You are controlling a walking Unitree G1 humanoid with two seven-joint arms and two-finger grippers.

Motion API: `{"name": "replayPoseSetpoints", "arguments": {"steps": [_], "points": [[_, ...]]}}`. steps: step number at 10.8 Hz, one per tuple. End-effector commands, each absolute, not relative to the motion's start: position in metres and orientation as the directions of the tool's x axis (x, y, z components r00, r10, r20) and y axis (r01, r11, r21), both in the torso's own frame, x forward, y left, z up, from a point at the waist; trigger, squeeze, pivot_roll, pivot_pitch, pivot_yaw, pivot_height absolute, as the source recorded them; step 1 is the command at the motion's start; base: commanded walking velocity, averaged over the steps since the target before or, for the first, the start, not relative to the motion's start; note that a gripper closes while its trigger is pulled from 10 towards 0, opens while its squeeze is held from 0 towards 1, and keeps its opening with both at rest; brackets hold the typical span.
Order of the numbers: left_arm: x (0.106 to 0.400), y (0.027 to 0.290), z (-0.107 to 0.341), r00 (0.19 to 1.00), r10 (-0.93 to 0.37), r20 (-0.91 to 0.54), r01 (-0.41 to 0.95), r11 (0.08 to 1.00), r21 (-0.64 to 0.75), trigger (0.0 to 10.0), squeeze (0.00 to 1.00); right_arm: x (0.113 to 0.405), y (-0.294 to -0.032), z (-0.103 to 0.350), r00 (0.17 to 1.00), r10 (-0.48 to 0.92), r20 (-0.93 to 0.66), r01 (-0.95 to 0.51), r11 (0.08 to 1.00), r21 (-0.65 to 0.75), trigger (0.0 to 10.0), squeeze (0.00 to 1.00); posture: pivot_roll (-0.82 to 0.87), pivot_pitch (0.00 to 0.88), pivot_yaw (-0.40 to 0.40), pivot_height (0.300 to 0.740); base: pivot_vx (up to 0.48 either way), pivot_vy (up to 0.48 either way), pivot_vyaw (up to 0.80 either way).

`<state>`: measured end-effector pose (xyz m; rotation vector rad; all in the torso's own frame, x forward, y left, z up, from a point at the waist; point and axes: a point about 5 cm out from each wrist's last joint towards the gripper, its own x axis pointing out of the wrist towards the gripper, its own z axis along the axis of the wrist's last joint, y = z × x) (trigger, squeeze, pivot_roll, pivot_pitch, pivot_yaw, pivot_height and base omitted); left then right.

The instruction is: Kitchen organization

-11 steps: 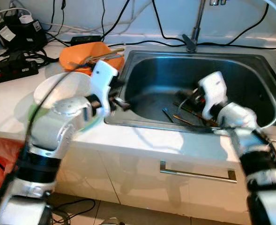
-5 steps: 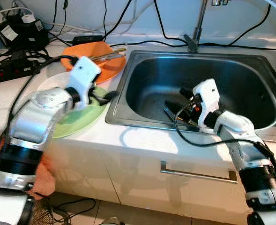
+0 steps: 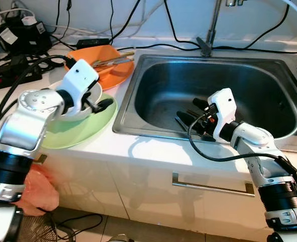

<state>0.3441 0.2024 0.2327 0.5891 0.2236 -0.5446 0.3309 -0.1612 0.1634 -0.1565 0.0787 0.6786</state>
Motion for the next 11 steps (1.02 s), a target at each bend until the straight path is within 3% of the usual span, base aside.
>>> {"name": "replayPoseSetpoints", "arguments": {"steps": [1,2,3,5,6,7,8,11], "points": [[0.342,0.208,0.228,0.827,-0.398,-0.396,0.557,0.676,0.483,10.0,1.0,0.329,-0.159,0.167,0.767,0.631,-0.116,-0.641,0.758,-0.122,10.0,0.0,0.17,0.029,0.066,0.74,0.0,0.0,0.0],[0.339,0.211,0.226,0.811,-0.393,-0.433,0.576,0.664,0.477,10.0,0.73,0.33,-0.159,0.167,0.766,0.632,-0.117,-0.643,0.757,-0.121,10.0,0.0,0.17,0.027,0.064,0.74,0.0,0.0,0.0],[0.337,0.217,0.219,0.795,-0.377,-0.476,0.594,0.646,0.48,10.0,0.0,0.33,-0.158,0.167,0.765,0.633,-0.118,-0.643,0.756,-0.12,10.0,0.0,0.17,0.027,0.063,0.74,0.0,0.0,0.0],[0.335,0.222,0.212,0.781,-0.358,-0.512,0.605,0.636,0.478,10.0,0.0,0.33,-0.159,0.166,0.767,0.631,-0.12,-0.642,0.757,-0.121,10.0,0.0,0.17,0.027,0.063,0.74,0.0,0.0,0.0],[0.335,0.225,0.209,0.776,-0.35,-0.525,0.608,0.635,0.476,8.5,0.0,0.329,-0.159,0.166,0.767,0.63,-0.121,-0.641,0.758,-0.121,10.0,0.0,0.17,0.028,0.062,0.74,0.0,0.0,0.0],[0.335,0.227,0.207,0.776,-0.335,-0.535,0.606,0.633,0.482,2.0,0.0,0.329,-0.159,0.166,0.767,0.63,-0.122,-0.641,0.757,-0.123,10.0,0.0,0.17,0.028,0.062,0.74,0.0,0.0,0.0],[0.335,0.228,0.207,0.779,-0.33,-0.534,0.601,0.635,0.484,0.0,0.0,0.33,-0.16,0.167,0.767,0.629,-0.122,-0.641,0.757,-0.124,10.0,0.0,0.17,0.028,0.06,0.74,0.0,0.0,0.0],[0.335,0.227,0.204,0.772,-0.34,-0.536,0.61,0.633,0.476,0.0,0.0,0.326,-0.157,0.167,0.733,0.669,-0.125,-0.68,0.725,-0.113,10.0,0.0,0.16,0.028,0.059,0.74,0.0,0.0,0.0]]}}
